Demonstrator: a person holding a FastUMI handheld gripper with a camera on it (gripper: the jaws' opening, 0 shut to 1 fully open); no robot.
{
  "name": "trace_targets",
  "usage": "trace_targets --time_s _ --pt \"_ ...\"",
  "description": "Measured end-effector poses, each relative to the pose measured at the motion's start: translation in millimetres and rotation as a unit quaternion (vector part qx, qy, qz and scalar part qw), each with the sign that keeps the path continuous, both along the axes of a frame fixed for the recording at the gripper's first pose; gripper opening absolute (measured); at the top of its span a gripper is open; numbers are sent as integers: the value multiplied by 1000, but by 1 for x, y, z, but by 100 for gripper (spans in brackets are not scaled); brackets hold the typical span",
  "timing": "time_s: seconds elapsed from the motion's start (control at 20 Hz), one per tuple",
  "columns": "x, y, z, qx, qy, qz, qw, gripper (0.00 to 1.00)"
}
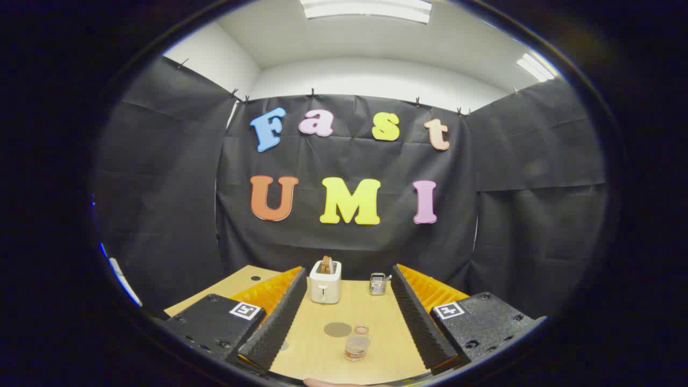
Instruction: Take the bottle from table, then pour the juice into the cup, finally place the bottle on the coaster
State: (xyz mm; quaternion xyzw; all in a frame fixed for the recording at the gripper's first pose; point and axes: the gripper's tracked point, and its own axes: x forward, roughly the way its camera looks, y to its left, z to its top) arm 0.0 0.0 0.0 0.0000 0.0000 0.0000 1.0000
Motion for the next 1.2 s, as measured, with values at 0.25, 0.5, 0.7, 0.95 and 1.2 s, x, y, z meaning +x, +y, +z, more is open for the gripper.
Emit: trace_targets --time_s 0.25,0.5,0.7,0.95,1.2 --pt "-2 2 -1 9 -3 4 1000 100" --pt "-1 3 -4 28 -9 7 1000 100" --pt "0 3 -5 35 -17 4 999 100" --pt "0 2 -16 28 -16 0 999 100" --pt "7 -1 -29 33 -14 -3 999 100"
